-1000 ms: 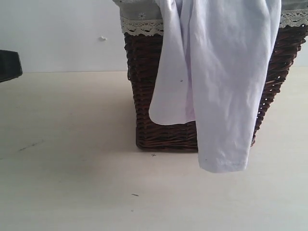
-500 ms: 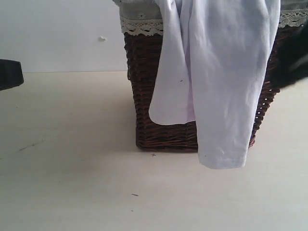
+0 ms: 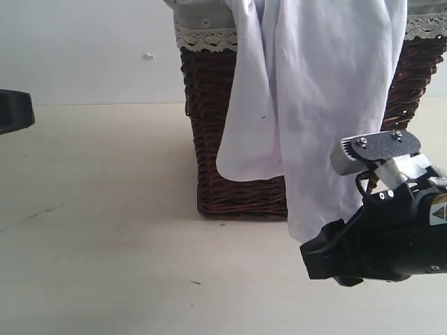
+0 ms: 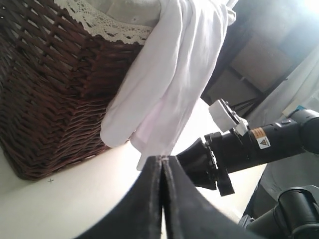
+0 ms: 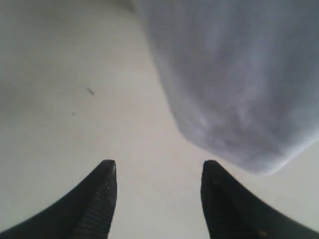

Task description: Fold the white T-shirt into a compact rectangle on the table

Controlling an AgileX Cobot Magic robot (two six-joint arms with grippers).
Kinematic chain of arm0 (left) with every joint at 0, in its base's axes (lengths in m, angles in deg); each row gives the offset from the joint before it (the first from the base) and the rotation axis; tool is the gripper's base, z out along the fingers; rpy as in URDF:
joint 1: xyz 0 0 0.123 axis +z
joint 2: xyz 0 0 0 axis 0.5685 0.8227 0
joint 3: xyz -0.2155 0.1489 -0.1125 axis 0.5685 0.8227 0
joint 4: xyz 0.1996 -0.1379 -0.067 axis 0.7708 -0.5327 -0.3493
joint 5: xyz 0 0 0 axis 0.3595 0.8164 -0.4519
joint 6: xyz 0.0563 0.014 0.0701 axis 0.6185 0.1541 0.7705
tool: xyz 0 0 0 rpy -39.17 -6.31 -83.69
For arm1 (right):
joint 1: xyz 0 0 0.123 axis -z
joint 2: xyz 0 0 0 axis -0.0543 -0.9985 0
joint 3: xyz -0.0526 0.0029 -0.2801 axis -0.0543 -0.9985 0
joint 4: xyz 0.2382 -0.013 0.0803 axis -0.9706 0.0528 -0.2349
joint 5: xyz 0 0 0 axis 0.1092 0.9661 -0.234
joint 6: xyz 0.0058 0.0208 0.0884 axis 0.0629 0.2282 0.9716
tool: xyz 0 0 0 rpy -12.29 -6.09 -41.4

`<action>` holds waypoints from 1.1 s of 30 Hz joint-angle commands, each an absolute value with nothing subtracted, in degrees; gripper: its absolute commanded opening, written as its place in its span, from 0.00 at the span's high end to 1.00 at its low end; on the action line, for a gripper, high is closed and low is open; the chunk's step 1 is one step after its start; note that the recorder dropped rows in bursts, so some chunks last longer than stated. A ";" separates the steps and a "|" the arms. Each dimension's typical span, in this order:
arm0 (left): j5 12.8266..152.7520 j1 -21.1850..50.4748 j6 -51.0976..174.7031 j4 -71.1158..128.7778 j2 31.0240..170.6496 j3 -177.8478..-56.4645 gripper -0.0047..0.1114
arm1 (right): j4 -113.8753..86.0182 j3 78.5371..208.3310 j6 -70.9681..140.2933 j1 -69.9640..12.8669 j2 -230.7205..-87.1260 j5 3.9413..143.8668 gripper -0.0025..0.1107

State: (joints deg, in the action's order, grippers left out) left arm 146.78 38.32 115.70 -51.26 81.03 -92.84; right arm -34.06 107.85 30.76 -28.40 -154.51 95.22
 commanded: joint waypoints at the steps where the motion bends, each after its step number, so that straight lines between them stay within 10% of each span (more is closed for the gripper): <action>1: 146.67 37.94 114.27 -49.77 81.05 -93.23 0.96 | -19.85 107.52 44.26 -28.42 -155.91 92.06 0.50; 16: 145.43 37.94 114.28 -49.77 81.05 -93.23 0.96 | 3.37 107.52 59.70 -28.42 -157.61 81.20 0.37; 24: 145.43 37.94 114.28 -49.77 81.05 -93.23 0.96 | 4.96 112.12 54.43 -28.42 -162.52 79.58 0.97; 33: 145.43 37.94 114.52 -49.66 81.05 -93.23 0.96 | 13.71 130.83 54.92 -28.42 -144.78 96.34 0.98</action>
